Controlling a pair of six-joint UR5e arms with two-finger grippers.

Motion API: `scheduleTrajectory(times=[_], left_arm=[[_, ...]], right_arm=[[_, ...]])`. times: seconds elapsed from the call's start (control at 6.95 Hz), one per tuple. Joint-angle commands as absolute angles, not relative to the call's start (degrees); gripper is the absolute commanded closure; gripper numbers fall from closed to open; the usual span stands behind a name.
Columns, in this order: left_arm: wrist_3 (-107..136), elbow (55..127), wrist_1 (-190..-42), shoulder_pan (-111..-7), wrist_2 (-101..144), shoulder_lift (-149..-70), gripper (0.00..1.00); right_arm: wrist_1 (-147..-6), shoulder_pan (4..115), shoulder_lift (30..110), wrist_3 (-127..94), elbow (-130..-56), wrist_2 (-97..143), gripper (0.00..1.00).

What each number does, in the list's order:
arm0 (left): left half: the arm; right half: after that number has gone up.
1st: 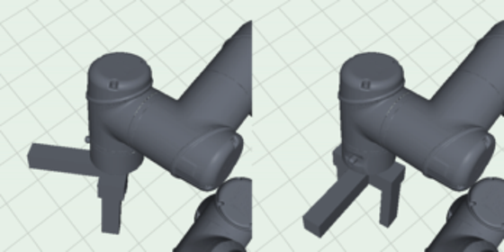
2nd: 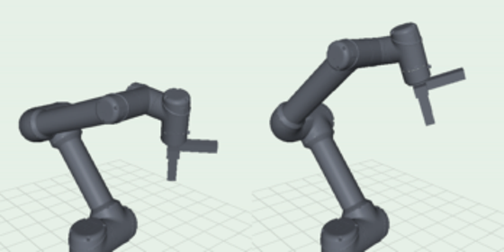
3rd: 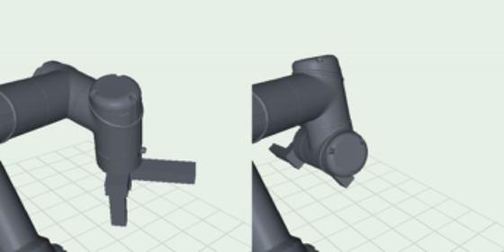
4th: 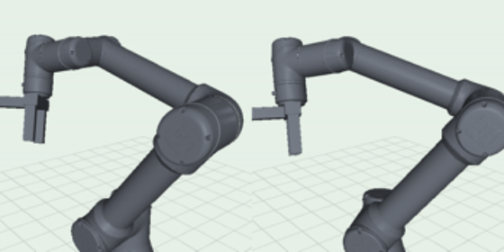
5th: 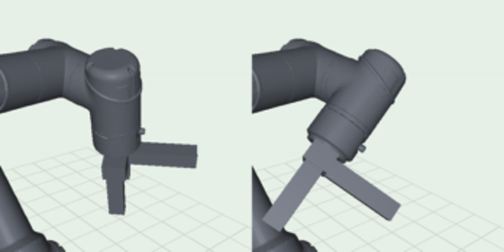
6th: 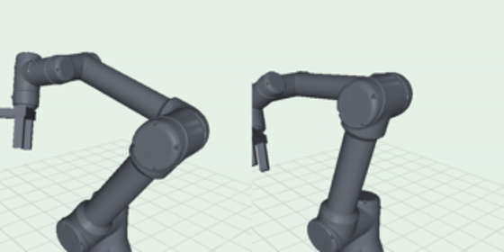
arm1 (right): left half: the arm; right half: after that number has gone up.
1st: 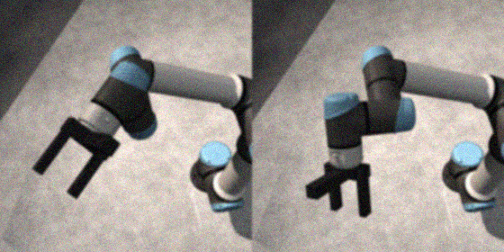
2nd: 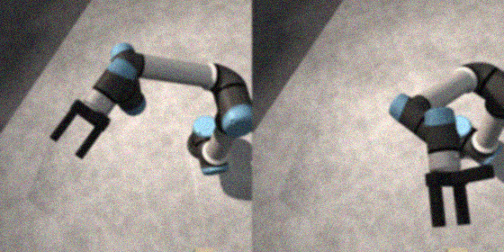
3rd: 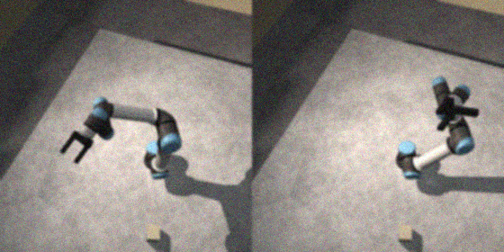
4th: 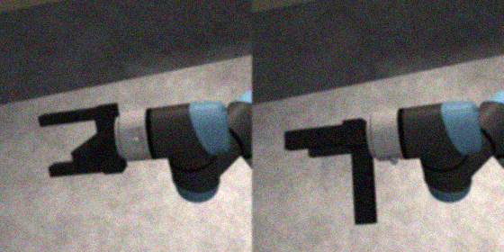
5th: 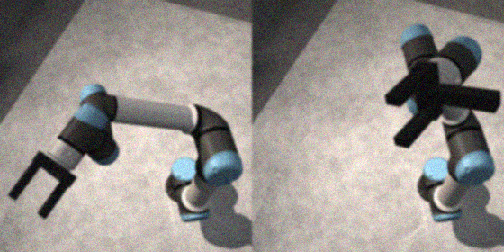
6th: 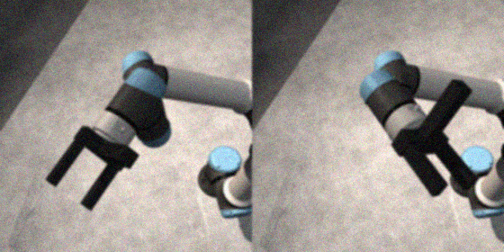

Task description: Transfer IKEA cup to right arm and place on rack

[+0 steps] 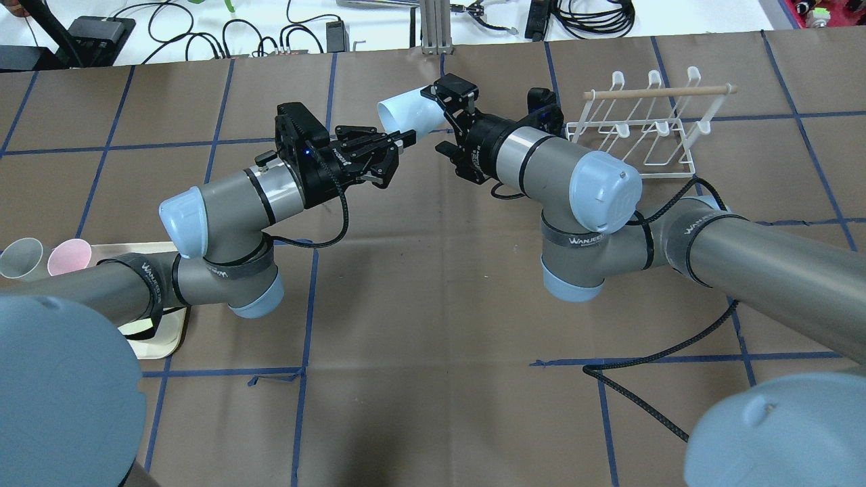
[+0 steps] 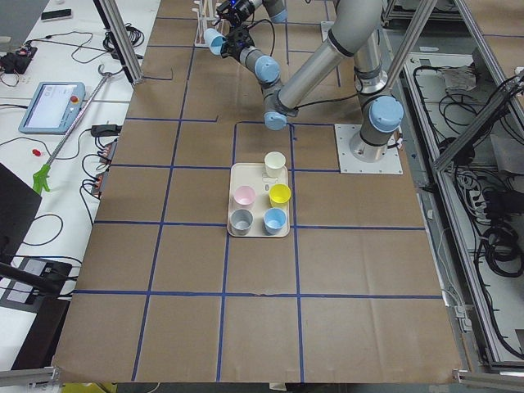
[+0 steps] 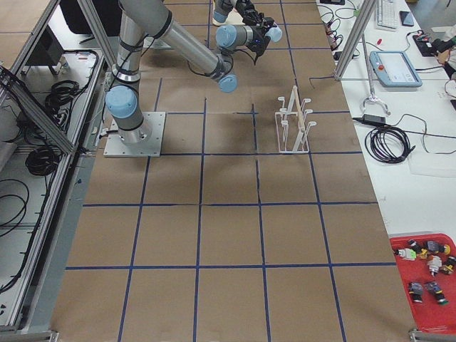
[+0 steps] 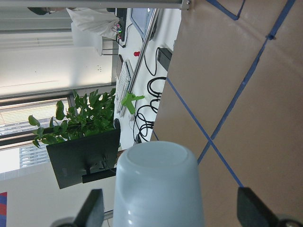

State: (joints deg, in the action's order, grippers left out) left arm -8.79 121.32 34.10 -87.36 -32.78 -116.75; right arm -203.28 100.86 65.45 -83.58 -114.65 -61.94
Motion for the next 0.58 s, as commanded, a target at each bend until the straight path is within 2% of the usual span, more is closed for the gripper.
scheduleTrajectory(times=[0.0,0.43], left_arm=[[-8.8,121.3,34.1,-87.4,-32.9,-116.8,0.99],[-8.8,121.3,34.1,-87.4,-32.9,-116.9,0.99]], right_arm=[[-203.2,101.4,64.5,-83.6,-113.0,-62.0,0.01],[-202.0,101.7,63.6,-83.6,-111.4,-62.0,0.01]])
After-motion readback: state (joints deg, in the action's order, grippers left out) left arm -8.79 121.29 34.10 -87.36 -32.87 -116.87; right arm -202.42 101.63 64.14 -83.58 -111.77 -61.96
